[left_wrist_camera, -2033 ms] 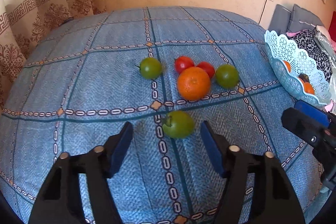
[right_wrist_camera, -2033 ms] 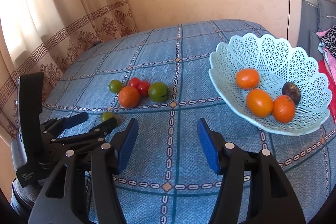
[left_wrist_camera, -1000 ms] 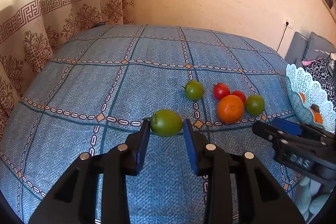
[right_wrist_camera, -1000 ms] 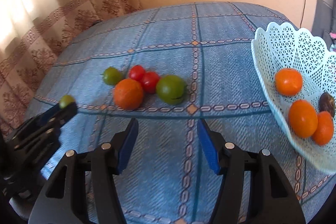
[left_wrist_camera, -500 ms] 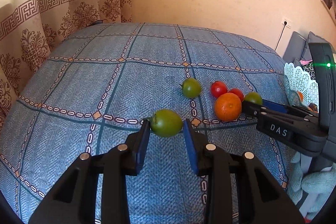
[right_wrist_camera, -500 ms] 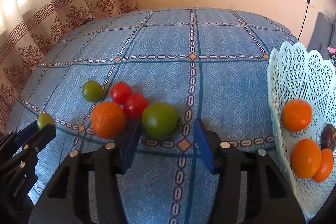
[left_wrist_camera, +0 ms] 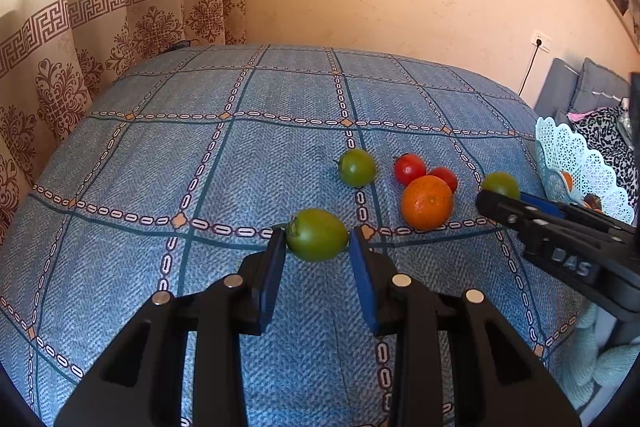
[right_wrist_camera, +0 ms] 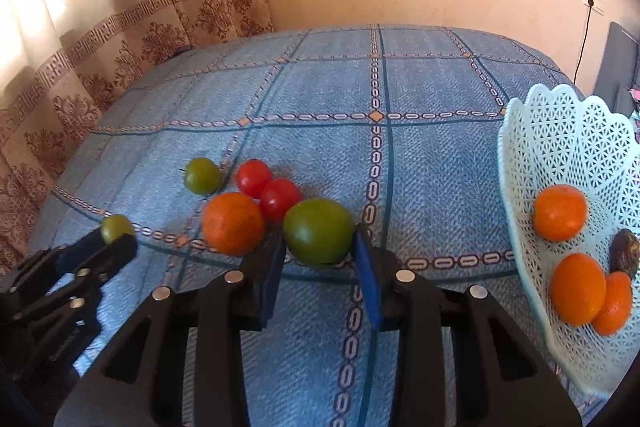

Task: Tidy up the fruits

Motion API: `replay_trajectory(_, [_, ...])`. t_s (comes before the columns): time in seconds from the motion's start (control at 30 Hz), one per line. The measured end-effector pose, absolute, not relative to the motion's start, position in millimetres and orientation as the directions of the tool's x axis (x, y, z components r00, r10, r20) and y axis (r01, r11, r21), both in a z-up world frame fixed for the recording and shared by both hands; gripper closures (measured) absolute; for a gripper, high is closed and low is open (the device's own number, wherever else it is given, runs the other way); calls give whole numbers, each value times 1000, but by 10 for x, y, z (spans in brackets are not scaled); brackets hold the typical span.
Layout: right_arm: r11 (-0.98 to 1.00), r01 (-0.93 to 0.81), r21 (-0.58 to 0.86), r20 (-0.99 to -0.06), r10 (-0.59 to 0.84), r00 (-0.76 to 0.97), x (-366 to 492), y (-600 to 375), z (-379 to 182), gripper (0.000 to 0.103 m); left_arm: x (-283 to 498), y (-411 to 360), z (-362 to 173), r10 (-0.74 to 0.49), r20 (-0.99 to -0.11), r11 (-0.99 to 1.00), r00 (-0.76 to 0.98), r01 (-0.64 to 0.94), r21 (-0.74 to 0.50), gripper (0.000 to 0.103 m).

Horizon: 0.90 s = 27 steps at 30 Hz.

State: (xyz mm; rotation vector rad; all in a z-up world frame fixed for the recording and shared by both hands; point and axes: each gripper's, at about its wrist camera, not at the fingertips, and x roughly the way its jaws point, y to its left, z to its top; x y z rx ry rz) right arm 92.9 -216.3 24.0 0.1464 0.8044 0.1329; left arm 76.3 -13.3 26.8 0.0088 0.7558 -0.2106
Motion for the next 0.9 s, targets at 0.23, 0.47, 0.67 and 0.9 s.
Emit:
replay_trajectory(0.23, [977, -60, 205, -664, 184, 724, 701, -2180, 465, 67, 726, -175, 284, -185, -675, 978, 715, 204, -52, 70])
replay_trajectory(0.47, [976, -48, 212, -637, 176, 751, 510, -2251, 597, 67, 667, -234, 330, -183, -665, 976, 724, 217, -32, 70])
replay_trajectory(0.67, [973, -21, 230, -623, 164, 765, 372, -2390, 643, 67, 579, -318, 390, -188, -658, 972, 730, 236, -17, 70])
replay_trajectory(0.9, [967, 35, 254, -605, 130, 786, 170, -2654, 672, 67, 477, -448, 499, -209, -646, 964, 734, 267, -9, 70])
